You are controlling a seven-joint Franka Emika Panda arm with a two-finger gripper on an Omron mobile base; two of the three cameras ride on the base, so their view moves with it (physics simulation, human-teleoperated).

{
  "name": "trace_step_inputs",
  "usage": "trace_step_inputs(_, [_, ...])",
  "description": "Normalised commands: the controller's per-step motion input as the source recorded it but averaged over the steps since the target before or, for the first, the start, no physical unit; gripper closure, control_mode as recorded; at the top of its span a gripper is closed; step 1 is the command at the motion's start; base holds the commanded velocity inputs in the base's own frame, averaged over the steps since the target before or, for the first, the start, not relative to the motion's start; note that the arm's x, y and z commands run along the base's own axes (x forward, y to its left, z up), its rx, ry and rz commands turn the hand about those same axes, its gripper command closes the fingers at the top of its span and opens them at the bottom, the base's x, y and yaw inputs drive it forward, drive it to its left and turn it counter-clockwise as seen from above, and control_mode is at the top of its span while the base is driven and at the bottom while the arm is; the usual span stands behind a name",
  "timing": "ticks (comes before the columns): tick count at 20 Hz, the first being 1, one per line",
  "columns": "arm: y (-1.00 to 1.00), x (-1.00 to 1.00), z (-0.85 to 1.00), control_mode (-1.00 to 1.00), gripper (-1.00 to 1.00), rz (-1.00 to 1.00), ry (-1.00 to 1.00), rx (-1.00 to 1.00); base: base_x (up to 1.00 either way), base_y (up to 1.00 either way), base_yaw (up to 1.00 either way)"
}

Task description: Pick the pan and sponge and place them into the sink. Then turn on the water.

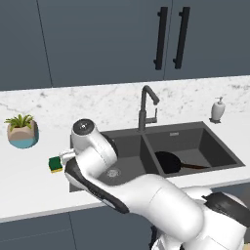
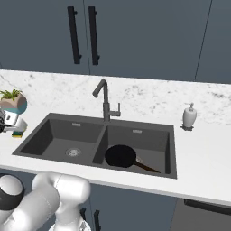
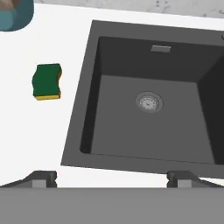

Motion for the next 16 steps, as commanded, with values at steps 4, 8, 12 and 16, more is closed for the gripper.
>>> trace_step_inputs(4, [0.48,0.58,-0.20,-1.00,-1.00,0.00,0.00,0.00,0.00,0.00,0.00])
trace_step_inputs(8, [0.54,0.38,-0.12,-1.00,-1.00,0.00,0.00,0.00,0.00,0.00,0.00])
trace_step_inputs(12, [0.49,0.33,-0.11,-1.00,-1.00,0.00,0.00,0.00,0.00,0.00,0.00])
trace_step_inputs(16, [0.36,0.37,-0.35,-1.00,-1.00,0.00,0.06,0.00,0.00,0.00,0.00])
